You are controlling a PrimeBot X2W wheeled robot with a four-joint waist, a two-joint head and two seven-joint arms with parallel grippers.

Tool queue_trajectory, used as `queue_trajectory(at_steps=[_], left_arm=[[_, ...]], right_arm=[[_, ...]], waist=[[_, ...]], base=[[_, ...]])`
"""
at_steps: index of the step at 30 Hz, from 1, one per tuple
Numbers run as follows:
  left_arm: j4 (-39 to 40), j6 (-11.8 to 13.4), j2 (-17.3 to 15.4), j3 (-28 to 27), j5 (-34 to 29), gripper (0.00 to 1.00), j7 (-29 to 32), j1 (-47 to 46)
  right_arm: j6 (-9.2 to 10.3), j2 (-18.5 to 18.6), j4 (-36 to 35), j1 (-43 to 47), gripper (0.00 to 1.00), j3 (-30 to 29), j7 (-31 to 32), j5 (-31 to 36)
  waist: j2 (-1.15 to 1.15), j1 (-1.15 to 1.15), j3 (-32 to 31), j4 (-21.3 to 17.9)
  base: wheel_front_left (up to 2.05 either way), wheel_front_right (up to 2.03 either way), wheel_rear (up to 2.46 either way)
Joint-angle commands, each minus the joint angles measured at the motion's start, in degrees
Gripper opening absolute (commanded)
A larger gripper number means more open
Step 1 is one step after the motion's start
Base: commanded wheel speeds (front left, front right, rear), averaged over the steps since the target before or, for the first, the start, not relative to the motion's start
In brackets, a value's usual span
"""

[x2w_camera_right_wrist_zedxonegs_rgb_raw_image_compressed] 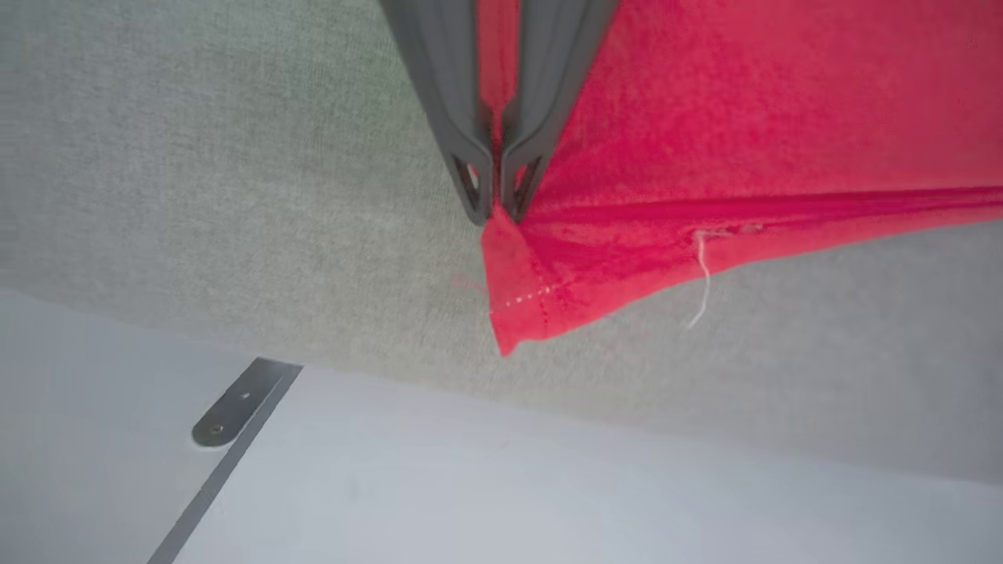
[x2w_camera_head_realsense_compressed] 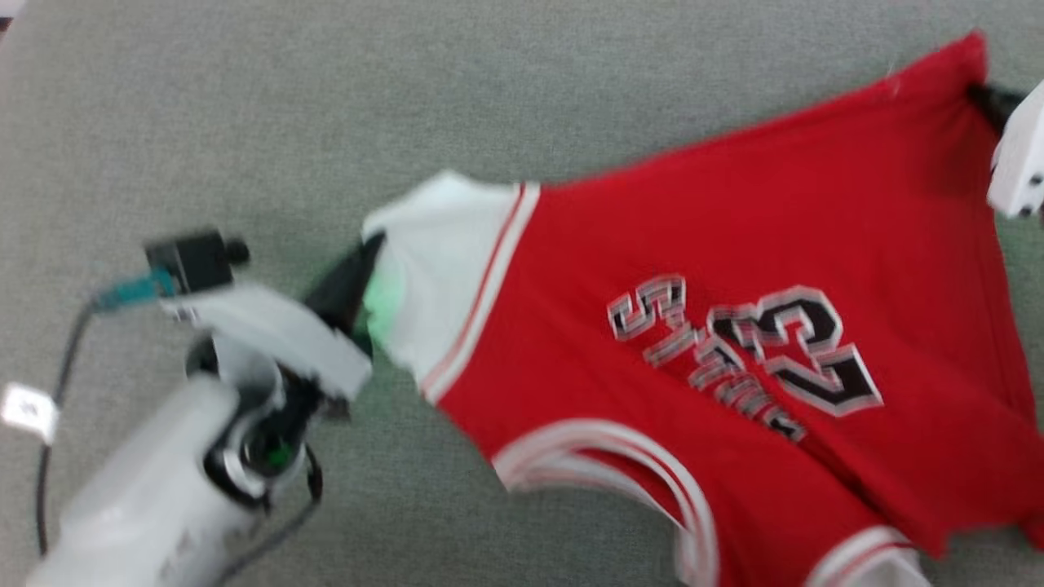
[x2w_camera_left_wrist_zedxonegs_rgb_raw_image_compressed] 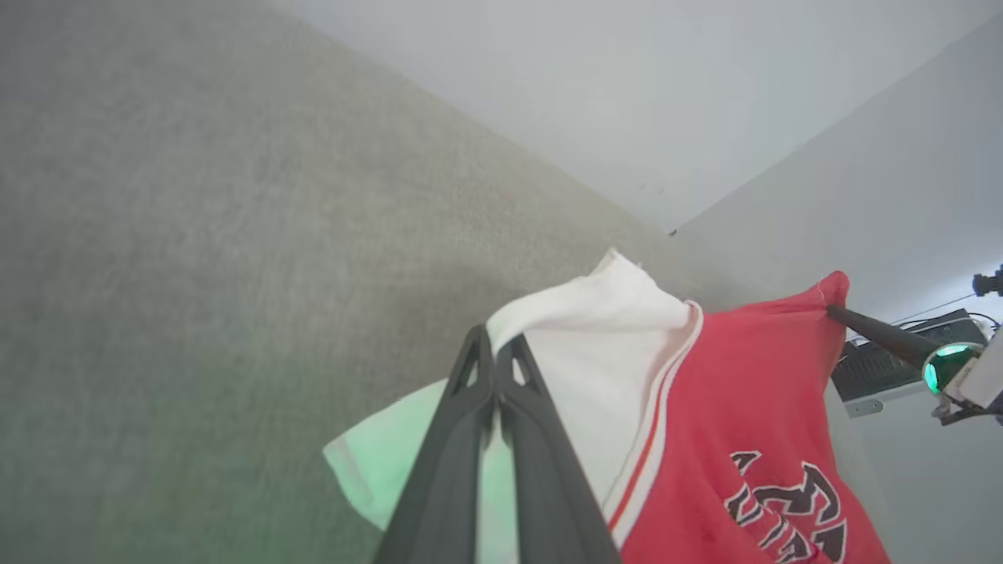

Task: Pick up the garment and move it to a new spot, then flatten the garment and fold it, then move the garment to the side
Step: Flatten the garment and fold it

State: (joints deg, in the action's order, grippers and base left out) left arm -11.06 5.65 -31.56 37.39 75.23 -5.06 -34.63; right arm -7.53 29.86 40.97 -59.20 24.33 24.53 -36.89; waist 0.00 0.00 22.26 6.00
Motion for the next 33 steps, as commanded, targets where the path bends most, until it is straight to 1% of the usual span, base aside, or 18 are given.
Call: queue_trajectory(at_steps=[1, 3, 5, 9, 16, 17, 18, 19, 22, 24, 26, 28, 30, 31, 33], left_arm=[[-1.0, -0.4, 0.1, -0.9, -0.3, 0.00, 0.2, -3.0], [-2.7, -1.0, 0.5, -1.3, -1.4, 0.00, 0.7, -7.7], [-5.2, -1.7, 2.0, -2.4, -1.0, 0.00, 1.4, -13.3], [-13.2, -2.4, 4.1, -5.3, -2.3, 0.00, 0.7, -26.8], [-31.7, -3.9, 5.9, -4.9, -11.0, 0.00, -4.2, -51.3], [-31.7, -3.9, 5.9, -4.9, -11.0, 0.00, -4.2, -51.3], [-36.2, -4.6, 6.6, -5.5, -12.5, 0.00, -6.8, -57.2], [-36.2, -4.6, 6.6, -5.5, -12.5, 0.00, -6.8, -57.2], [-40.8, -6.2, 7.2, -6.6, -14.9, 0.00, -9.6, -63.9], [-42.7, -7.4, 7.9, -8.5, -15.6, 0.00, -10.1, -67.2], [-43.1, -8.6, 7.9, -11.9, -16.5, 0.00, -10.3, -69.0], [-42.7, -9.7, 8.3, -13.7, -19.0, 0.00, -10.3, -67.6], [-42.7, -11.1, 9.6, -14.3, -21.4, 0.00, -10.2, -63.8], [-42.7, -11.7, 10.2, -14.6, -21.7, 0.00, -10.2, -62.1], [-43.2, -12.5, 11.5, -15.9, -20.1, 0.00, -10.2, -57.9]], right_arm=[[0.08, -0.7, 1.7, -1.7, 0.00, -2.0, -1.7, 0.8], [0.08, -2.1, 3.9, -4.5, 0.00, -4.8, -3.9, 1.1], [0.08, -3.0, 5.6, -8.0, 0.00, -7.5, -6.5, 1.9], [0.09, -5.2, 9.8, -15.7, 0.00, -12.5, -12.4, 5.0], [0.14, -9.1, 16.2, -30.4, 0.00, -18.0, -21.1, 11.3], [0.14, -9.1, 16.2, -30.4, 0.00, -18.0, -21.1, 11.3], [0.14, -9.9, 17.8, -33.8, 0.00, -19.0, -23.4, 12.8], [0.14, -9.9, 17.8, -33.8, 0.00, -19.0, -23.4, 12.8], [0.15, -10.9, 19.8, -37.9, 0.00, -20.4, -26.6, 14.7], [0.17, -11.2, 21.1, -40.0, 0.00, -21.5, -28.5, 15.2], [0.21, -11.6, 22.3, -40.7, 0.00, -22.1, -30.0, 15.4], [0.24, -12.0, 23.4, -40.0, 0.00, -21.3, -30.7, 15.7], [0.24, -12.1, 24.6, -37.6, 0.00, -19.8, -30.3, 15.8], [0.22, -12.2, 24.9, -36.4, 0.00, -19.0, -30.1, 15.5], [0.21, -12.4, 25.1, -33.8, 0.00, -17.3, -29.7, 14.3]], waist=[[0.00, 0.00, 0.0, -0.3], [0.00, 0.00, 0.3, -0.6], [0.00, 0.00, 1.0, -0.9], [0.00, 0.00, 2.8, -1.8], [0.00, 0.00, 5.9, -4.5], [0.00, 0.00, 5.9, -4.5], [0.00, 0.00, 6.5, -5.0], [0.00, 0.00, 6.5, -5.0], [0.00, 0.00, 6.7, -5.7], [0.00, 0.00, 6.7, -5.9], [0.00, 0.00, 6.5, -6.0], [0.00, 0.00, 6.2, -6.0], [0.00, 0.00, 5.7, -5.8], [0.00, 0.00, 5.4, -5.7], [0.00, 0.00, 4.6, -5.7]], base=[[0.00, 0.00, 0.00], [0.00, 0.00, 0.00], [0.00, 0.00, 0.00], [0.00, 0.00, 0.00], [0.00, 0.00, 0.00], [0.00, 0.00, 0.00], [0.00, 0.00, 0.00], [0.00, 0.00, 0.00], [0.00, 0.00, 0.00], [0.00, 0.00, 0.00], [0.00, 0.00, 0.00], [0.00, 0.00, 0.00], [0.00, 0.00, 0.00], [0.00, 0.00, 0.00], [0.00, 0.00, 0.00]])
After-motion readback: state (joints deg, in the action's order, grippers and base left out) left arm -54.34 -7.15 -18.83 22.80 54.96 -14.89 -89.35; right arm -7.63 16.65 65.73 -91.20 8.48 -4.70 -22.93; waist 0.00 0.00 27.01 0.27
